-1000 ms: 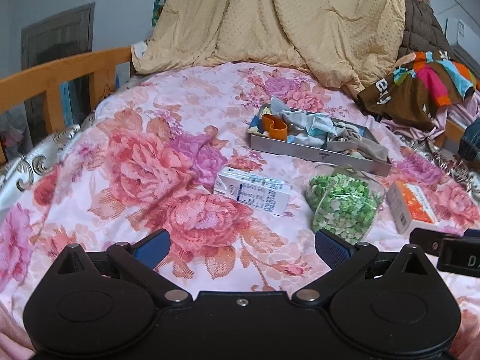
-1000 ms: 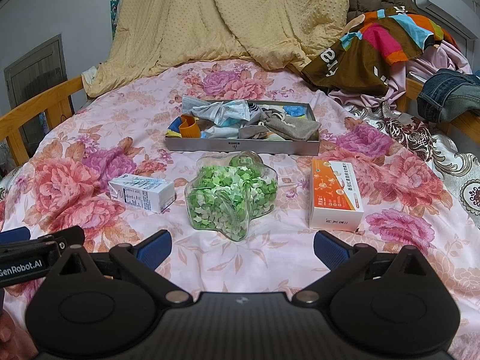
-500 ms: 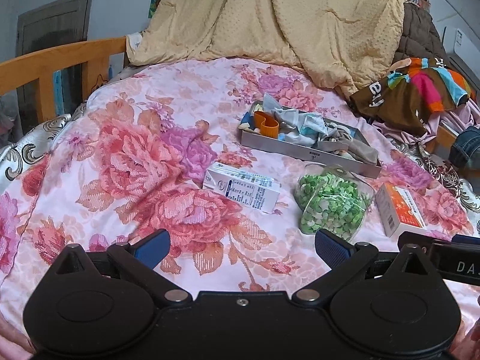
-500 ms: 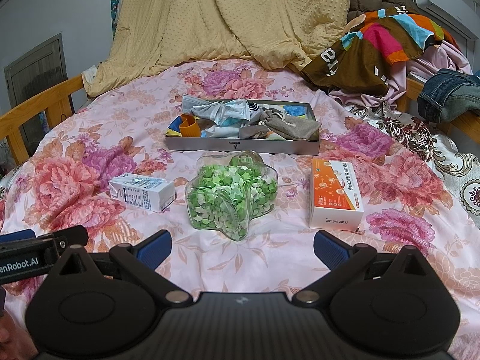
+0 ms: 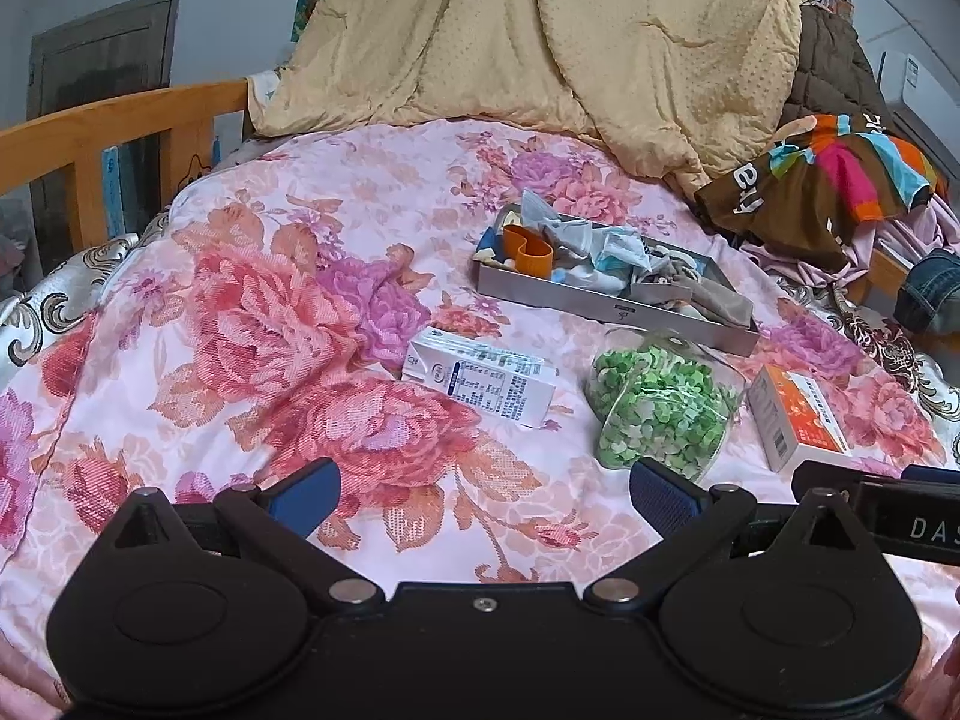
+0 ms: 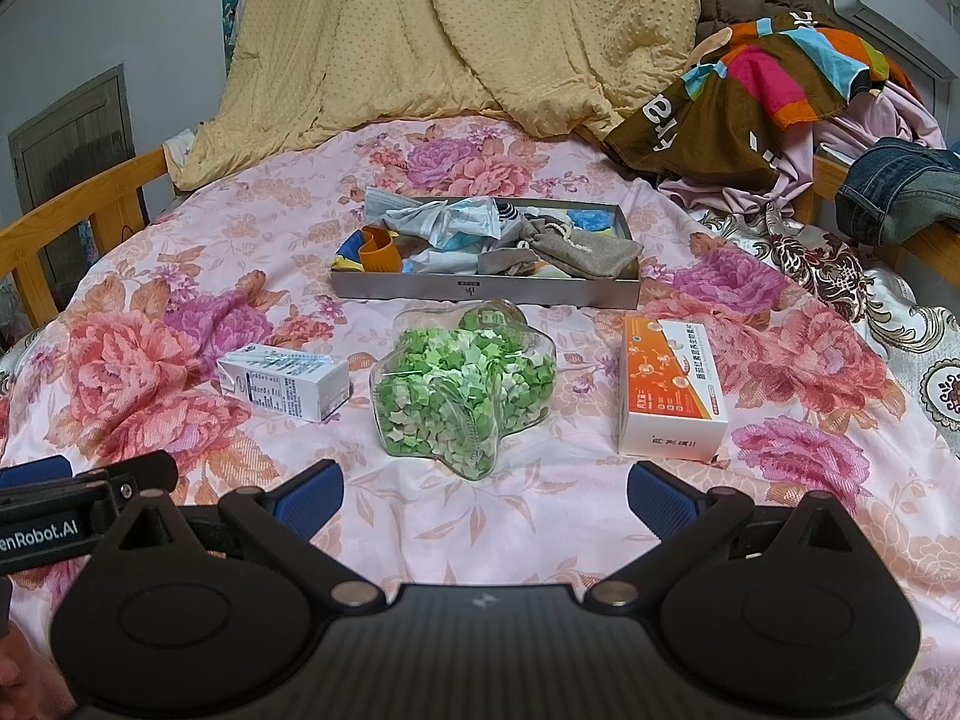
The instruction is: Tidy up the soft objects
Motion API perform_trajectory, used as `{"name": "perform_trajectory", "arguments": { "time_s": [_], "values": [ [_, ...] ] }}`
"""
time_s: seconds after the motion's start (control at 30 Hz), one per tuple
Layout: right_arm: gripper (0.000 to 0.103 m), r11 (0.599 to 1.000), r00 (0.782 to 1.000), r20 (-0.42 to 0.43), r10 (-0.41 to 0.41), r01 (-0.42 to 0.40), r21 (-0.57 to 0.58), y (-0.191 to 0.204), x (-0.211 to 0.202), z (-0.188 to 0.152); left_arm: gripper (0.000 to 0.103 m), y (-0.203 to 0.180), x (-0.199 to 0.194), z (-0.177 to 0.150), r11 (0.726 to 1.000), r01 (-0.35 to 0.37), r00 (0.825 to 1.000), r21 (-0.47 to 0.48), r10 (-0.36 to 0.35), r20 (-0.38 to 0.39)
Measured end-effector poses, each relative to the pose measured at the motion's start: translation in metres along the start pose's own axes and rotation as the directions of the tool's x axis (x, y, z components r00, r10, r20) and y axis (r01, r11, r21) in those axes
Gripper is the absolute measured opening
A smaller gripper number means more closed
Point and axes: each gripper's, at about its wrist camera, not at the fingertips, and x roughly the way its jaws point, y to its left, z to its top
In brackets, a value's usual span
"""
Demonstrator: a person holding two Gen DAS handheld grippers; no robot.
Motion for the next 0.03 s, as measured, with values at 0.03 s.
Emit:
{"name": "perform_trajectory", "arguments": {
  "time_s": [0.03],
  "values": [
    [0.103,1.000,1.000,0.000,0.000,0.000,0.000,-0.0001,0.0000,-0.0002,0.102,0.0002,0.0002,0.0000,1.000,0.001,1.000,0.000,-0.001,-0.003]
  ]
}}
